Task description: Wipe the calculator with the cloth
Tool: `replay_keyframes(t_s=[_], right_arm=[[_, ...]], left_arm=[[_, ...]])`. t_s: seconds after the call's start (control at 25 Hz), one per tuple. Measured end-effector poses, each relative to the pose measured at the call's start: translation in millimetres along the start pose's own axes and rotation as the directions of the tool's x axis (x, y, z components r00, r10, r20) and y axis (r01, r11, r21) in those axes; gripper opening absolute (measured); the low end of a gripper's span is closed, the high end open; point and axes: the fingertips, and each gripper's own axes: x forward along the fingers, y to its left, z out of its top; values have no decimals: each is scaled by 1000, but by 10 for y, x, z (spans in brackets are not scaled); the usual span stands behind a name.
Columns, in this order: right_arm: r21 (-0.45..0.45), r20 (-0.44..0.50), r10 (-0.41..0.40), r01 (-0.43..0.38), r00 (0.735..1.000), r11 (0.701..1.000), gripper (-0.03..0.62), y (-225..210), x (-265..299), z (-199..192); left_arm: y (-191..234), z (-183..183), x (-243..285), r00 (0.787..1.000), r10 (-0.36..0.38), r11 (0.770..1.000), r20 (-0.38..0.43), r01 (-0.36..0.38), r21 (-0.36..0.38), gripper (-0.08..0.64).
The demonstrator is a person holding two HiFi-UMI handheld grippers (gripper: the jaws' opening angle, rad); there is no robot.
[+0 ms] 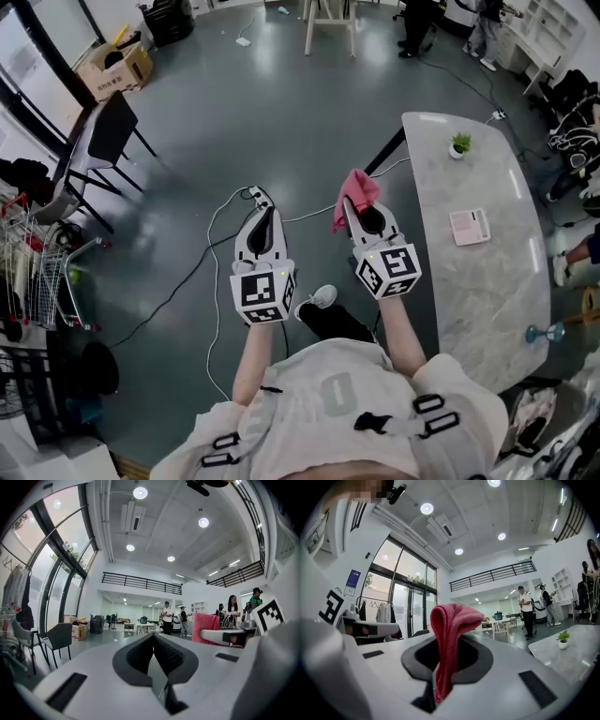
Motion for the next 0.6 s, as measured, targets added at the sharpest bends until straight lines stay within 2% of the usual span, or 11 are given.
replay_keyframes(t_s=[0.12,0.28,0.48,0.6], right_arm=[[9,-3,-26,26,1000,1000,54,-197,70,-37],[26,-15,-90,91,996,996,54,-685,224,-83],[71,16,-214,213,977,975,55,-1379,433,32],[69,25,-272,270,962,960,54,-1671,521,150]], left_arm=[[-17,-24,250,1000,-21,1000,-2,21,-10,21],[-60,-13,770,998,-63,998,7,63,-12,20],[-241,101,1630,984,-175,984,18,175,-15,20],[-415,187,2042,970,-244,970,15,244,-22,20]])
